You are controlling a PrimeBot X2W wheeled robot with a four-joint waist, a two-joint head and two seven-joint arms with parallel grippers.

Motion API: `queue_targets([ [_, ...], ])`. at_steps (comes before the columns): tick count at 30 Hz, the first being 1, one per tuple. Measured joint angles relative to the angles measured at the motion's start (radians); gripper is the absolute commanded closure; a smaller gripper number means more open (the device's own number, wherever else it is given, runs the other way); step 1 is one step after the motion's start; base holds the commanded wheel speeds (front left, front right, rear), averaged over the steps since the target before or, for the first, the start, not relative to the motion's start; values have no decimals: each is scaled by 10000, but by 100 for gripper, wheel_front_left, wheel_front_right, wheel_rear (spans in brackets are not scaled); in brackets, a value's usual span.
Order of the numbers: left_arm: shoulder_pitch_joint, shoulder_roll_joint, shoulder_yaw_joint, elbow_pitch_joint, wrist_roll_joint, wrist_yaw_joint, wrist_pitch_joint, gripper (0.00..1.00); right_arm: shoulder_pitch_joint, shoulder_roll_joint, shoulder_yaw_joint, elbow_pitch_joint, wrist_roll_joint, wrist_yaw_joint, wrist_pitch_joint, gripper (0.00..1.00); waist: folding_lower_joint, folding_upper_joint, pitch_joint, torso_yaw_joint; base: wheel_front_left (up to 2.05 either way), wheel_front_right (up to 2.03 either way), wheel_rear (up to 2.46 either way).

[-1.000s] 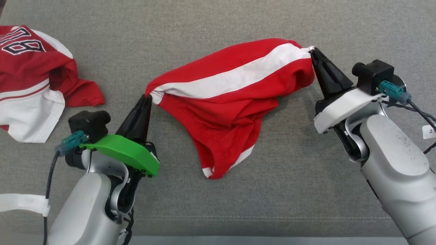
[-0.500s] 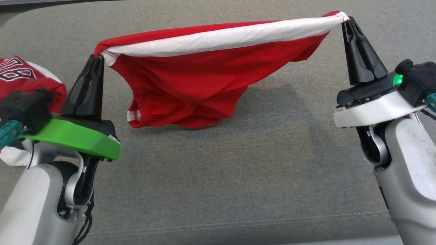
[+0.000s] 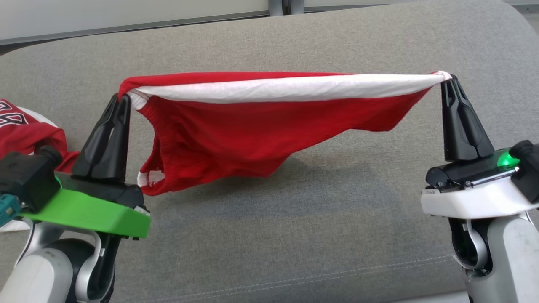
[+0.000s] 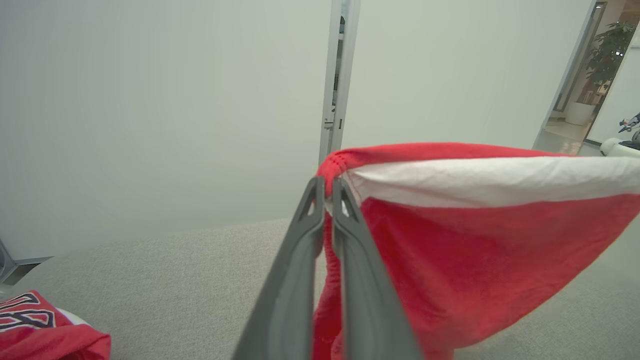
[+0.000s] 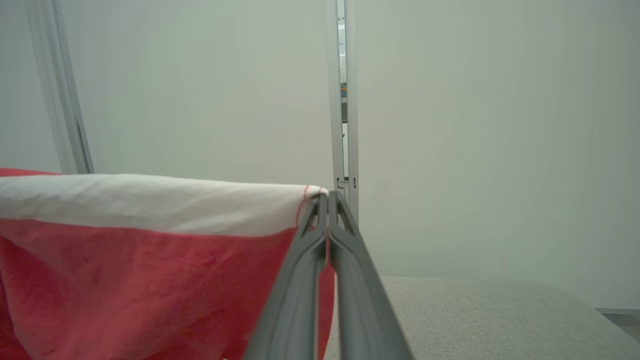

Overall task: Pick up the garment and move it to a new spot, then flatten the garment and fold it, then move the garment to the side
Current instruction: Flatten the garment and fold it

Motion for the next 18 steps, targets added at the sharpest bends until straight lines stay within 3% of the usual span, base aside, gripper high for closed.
queue_targets([
  [6,-63,337,130,-491,94,6,228,100,126,79,-174,-940,-249,0,318,100,0,0,-27,-138,0,0,0],
  [10,-661,426,61,-424,-111,-270,594,100,-531,-174,23,-907,-259,-2,675,100,0,0,93,-207,0,0,0],
  [13,-1606,395,33,245,-495,-633,861,100,-1746,-566,259,-151,-136,0,821,100,0,0,304,-245,0,0,0],
  [18,-4151,44,-98,2571,-849,-1394,1106,100,-4660,-1229,575,2125,174,-2,673,100,0,0,783,-262,0,0,0],
])
